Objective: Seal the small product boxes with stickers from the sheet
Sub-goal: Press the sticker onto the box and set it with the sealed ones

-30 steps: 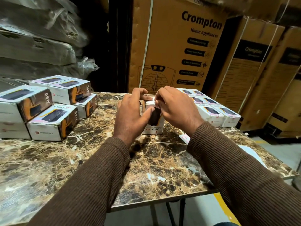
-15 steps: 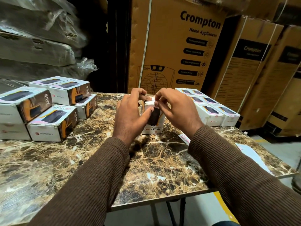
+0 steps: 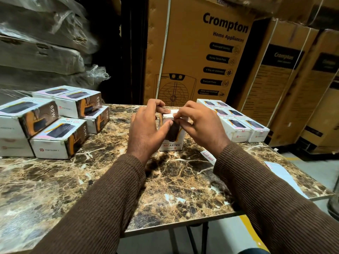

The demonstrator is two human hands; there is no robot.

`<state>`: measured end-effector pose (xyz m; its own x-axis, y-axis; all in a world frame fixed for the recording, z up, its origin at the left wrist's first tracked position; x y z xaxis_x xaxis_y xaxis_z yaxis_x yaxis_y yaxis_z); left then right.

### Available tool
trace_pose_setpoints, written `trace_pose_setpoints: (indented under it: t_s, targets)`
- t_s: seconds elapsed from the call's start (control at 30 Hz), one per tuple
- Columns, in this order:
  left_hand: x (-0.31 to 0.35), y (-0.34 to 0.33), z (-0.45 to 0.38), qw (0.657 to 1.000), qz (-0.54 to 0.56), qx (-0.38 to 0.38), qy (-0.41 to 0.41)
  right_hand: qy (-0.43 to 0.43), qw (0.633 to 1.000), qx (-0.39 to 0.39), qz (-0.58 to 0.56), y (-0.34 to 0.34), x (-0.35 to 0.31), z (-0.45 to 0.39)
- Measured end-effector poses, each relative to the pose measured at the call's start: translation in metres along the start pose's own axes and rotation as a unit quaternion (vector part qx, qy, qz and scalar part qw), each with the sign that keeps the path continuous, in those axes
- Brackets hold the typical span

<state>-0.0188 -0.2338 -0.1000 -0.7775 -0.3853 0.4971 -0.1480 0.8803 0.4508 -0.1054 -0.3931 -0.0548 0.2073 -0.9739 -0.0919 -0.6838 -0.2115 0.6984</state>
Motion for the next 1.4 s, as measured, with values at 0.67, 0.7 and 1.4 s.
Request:
trace_pose_setpoints:
  t_s: [0.67,0.7,1.4]
  targets:
    - [0.001,0.002,0.000,1.000,0.008,0.001,-0.008,-0.080,0.991,0.048,-0.097,-0.009,-0.002,0.009]
    - [0.001,0.002,0.000,1.000,0.009,0.001,-0.008,-0.081,0.991,0.047,-0.099,-0.009,-0.002,0.009]
    - [0.003,0.005,0.002,1.000,0.015,0.006,-0.012,-0.110,0.985,0.072,-0.115,-0.017,-0.007,0.008]
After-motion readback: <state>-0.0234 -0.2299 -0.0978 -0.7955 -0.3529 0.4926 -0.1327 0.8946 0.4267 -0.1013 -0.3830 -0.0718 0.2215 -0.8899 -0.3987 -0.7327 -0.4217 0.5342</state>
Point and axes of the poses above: each hand's wrist, its own z-axis away from the middle knuckle, its own y-axis out of the back of the hand, x = y × z, the point moved 2 cm from there along -z, towards the middle knuckle, and after that the axes turned 5 degrees about -z, right-handed, at the moved point
